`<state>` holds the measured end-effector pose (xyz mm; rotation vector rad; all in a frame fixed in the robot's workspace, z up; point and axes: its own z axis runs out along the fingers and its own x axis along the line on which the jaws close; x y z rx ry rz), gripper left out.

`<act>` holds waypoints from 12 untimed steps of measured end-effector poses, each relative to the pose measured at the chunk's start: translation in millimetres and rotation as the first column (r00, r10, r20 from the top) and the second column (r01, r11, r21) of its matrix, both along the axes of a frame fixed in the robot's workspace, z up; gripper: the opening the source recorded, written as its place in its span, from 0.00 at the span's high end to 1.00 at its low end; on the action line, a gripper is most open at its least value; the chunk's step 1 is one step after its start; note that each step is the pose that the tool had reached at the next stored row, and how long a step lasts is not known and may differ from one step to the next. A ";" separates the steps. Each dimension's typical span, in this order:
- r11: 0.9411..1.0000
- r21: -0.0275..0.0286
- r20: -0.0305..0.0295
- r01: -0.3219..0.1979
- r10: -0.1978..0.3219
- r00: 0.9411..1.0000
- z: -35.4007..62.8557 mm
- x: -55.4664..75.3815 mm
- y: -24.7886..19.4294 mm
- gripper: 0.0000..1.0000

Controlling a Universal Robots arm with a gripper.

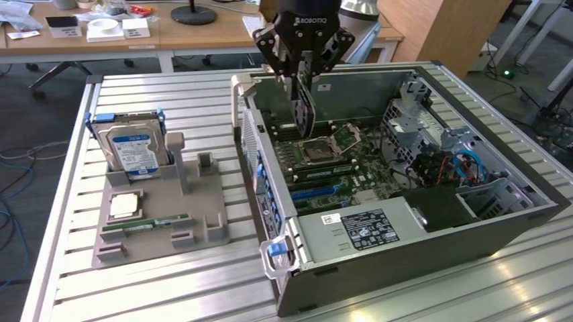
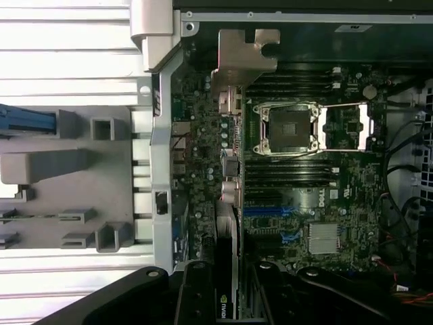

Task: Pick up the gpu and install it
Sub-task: 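Pick up the gpu and move the gpu toward the slot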

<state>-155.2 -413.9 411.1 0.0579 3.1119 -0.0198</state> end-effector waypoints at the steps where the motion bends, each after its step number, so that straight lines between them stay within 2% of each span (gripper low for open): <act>1: 1.000 0.000 0.000 0.000 0.000 1.000 0.0 2.2 0.3 0.74; 12: 1.000 0.000 0.000 0.000 0.000 1.000 -0.1 25.6 3.1 0.74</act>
